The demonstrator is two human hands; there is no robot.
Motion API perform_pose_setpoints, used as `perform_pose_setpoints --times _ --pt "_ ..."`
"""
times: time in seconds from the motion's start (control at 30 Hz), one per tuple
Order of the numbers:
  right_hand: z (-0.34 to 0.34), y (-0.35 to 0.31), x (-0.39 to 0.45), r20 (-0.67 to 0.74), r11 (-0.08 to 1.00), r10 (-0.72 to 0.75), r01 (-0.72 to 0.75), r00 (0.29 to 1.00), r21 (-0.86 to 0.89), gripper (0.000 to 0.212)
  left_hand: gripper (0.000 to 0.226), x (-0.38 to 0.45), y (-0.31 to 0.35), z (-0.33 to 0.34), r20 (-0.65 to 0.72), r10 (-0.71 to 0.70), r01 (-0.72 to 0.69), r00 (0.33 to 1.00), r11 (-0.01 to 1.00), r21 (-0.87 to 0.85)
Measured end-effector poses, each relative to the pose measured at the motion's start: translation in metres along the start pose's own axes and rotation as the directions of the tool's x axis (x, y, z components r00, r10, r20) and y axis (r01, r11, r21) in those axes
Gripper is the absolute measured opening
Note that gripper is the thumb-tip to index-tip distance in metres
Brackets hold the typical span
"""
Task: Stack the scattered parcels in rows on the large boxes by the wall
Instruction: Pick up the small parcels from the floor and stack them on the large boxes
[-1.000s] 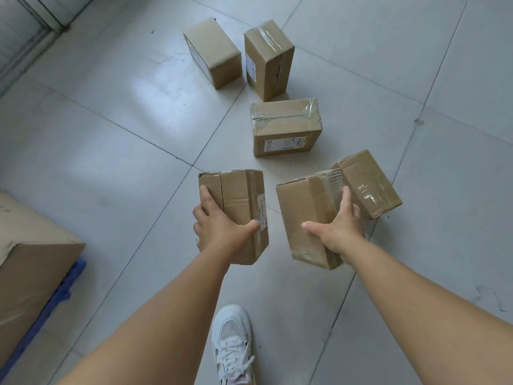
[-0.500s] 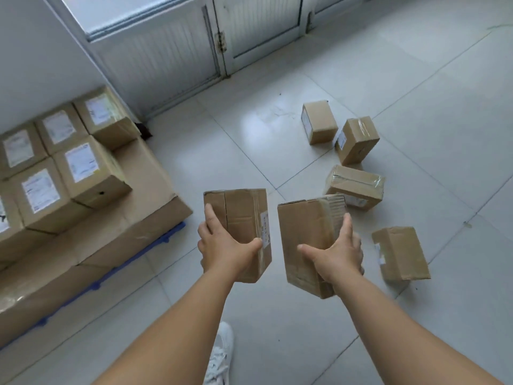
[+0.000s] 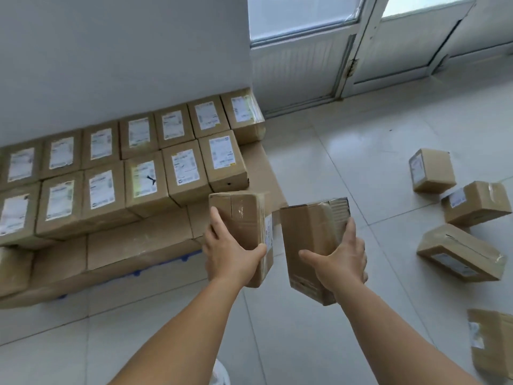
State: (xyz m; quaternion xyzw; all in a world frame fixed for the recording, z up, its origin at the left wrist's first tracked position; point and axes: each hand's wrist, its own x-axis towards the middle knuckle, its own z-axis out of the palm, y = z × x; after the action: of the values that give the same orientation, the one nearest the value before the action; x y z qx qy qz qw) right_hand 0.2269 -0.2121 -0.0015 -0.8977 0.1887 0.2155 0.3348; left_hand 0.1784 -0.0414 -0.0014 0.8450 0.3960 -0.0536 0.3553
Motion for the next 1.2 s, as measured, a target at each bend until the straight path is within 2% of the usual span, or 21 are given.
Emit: perform_pose_setpoints --times 0.23,0.4,0.53,0.7,0.87,0.97,1.1,1.2 --pt "0.102 -0.114 -0.035 0.102 0.989 -0.13 0.137 0.986 -0.063 0.119 0.12 0.059 -0.081 -0.103 -0.096 -0.153 0.143 0.984 0.985 -0.097" --pt "0.163 -0.171 -0.049 0.196 0.957 -0.24 0.266 0.951 -0.117 0.121 0.119 0.085 -0.134 -0.153 -0.183 -0.279 0.244 0.943 0.951 -0.19" --pt "0.205 -0.205 -0.055 0.294 0.905 -0.333 0.391 0.896 -0.166 0.122 0.119 0.103 -0.169 -0.179 -0.238 -0.404 0.335 0.883 0.898 -0.284" --pt "0.252 -0.243 -0.059 0.411 0.826 -0.417 0.526 0.811 -0.2 0.121 0.118 0.124 -0.199 -0.205 -0.292 -0.58 0.456 0.761 0.797 -0.396" --pt "0.289 -0.267 -0.047 0.556 0.756 -0.454 0.631 0.696 -0.173 0.12 0.115 0.148 -0.232 -0.218 -0.278 -0.769 0.524 0.576 0.608 -0.596" --pt "0.308 -0.274 -0.039 0.622 0.72 -0.455 0.674 0.637 -0.163 0.121 0.109 0.165 -0.256 -0.221 -0.202 -0.859 0.474 0.471 0.439 -0.763" --pt "0.335 -0.273 -0.036 0.677 0.665 -0.439 0.72 0.591 -0.197 0.122 0.101 0.18 -0.29 -0.22 -0.091 -0.913 0.37 0.398 0.251 -0.895" --pt "0.359 -0.271 -0.037 0.709 0.644 -0.421 0.737 0.565 -0.205 0.123 0.101 0.194 -0.319 -0.217 0.074 -0.93 0.24 0.36 0.015 -0.971"
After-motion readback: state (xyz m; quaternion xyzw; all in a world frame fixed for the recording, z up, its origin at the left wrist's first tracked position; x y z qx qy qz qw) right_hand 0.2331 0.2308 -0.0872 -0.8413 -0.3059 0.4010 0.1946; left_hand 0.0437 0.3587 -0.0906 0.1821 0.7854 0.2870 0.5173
